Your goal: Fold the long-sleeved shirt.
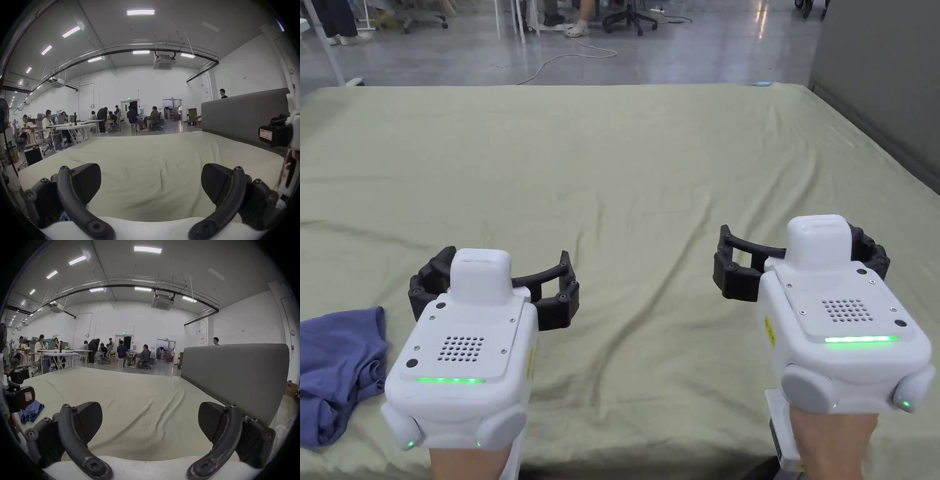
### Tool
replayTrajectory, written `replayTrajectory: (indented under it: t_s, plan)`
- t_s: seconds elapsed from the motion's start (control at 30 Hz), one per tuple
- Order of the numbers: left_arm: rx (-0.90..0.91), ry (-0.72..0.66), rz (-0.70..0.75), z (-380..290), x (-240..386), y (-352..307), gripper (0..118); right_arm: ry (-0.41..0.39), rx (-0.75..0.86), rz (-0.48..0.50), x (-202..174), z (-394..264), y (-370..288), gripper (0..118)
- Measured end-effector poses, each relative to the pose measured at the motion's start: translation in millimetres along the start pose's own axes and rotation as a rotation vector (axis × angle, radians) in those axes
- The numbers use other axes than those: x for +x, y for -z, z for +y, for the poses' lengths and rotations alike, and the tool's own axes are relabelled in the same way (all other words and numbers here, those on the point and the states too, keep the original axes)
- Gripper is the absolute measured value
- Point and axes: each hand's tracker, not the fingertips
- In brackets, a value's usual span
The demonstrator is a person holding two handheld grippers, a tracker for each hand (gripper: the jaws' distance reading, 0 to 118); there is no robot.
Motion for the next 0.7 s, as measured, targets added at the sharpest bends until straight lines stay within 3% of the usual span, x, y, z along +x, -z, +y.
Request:
replayTrajectory:
  t_s: [0.13,0.23,0.3,0.43,0.7]
  plan:
    - [0.024,-0.031,-0.018,-8.1,-4.2,1.5,118,0.025,0.061,0.03,2.3,-2.8,2.4,117]
    - [0.037,0.0,-0.007,-10.2,-2.0,1.5,118,-0.023,0.101,0.022,1.5,-6.9,2.9,117]
    - [0.019,0.008,-0.009,-11.7,-1.6,2.8,118,-0.038,0.085,0.005,0.1,-5.4,0.4,117]
    - [-0.014,-0.026,-0.005,-8.4,-3.2,4.2,118,0.009,0.064,0.039,3.9,-1.8,-0.4,117]
    - [0.005,-0.022,-0.02,-6.3,-1.9,2.7,118,-0.013,0.071,0.028,1.1,-2.4,-1.8,117]
